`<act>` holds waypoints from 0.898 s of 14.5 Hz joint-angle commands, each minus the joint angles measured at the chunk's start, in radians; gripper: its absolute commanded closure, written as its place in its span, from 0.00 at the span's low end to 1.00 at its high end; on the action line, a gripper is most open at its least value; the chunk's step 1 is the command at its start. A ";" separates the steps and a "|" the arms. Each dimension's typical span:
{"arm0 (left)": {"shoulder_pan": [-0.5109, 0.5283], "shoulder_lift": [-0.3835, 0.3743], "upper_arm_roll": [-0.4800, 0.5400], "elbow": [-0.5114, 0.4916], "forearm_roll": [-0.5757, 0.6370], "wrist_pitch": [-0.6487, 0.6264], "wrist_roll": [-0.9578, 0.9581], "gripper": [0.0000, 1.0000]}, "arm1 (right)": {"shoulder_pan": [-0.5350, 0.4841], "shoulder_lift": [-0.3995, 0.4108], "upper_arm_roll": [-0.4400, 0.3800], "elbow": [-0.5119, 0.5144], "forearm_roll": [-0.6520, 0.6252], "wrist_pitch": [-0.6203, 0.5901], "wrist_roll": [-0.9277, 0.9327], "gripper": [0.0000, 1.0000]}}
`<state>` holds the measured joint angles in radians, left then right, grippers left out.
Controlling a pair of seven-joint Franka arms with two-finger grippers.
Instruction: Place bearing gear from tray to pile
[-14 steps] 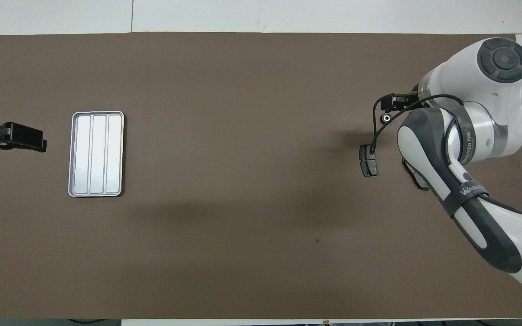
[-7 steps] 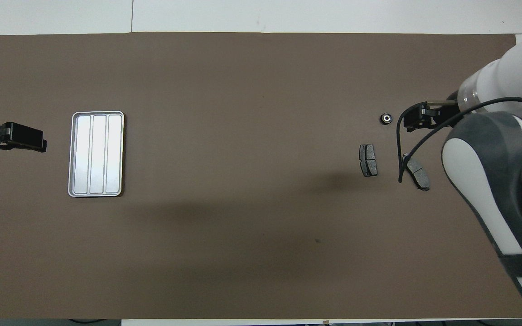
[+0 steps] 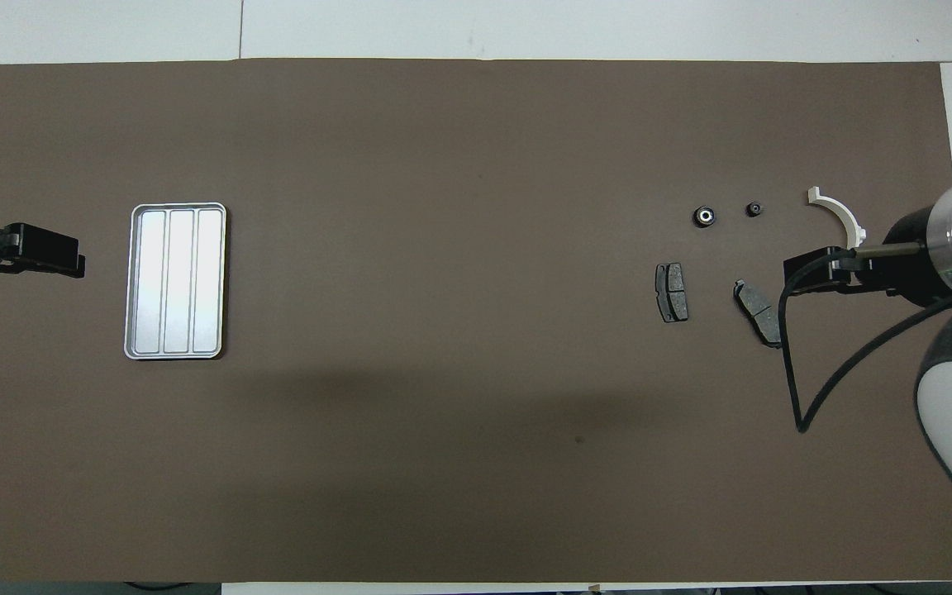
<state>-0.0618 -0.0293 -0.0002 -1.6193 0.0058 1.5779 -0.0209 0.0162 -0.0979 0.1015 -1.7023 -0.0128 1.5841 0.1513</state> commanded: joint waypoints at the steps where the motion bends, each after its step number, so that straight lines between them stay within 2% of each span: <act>1: -0.012 -0.015 0.011 -0.019 -0.012 0.007 -0.010 0.00 | -0.039 -0.046 0.027 -0.022 0.033 -0.035 -0.026 0.00; 6: -0.010 -0.015 0.011 -0.019 -0.012 0.007 -0.010 0.00 | -0.081 -0.040 0.032 0.027 0.030 -0.073 -0.024 0.00; 9: -0.012 -0.015 0.011 -0.019 -0.012 0.007 -0.010 0.00 | -0.071 0.007 0.021 0.050 0.017 -0.078 -0.025 0.00; 13: -0.012 -0.015 0.011 -0.019 -0.012 0.007 -0.010 0.00 | 0.010 0.032 -0.054 0.066 0.022 -0.085 -0.027 0.00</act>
<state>-0.0618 -0.0293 -0.0002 -1.6193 0.0058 1.5779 -0.0209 -0.0032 -0.0829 0.0792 -1.6712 -0.0124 1.5292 0.1503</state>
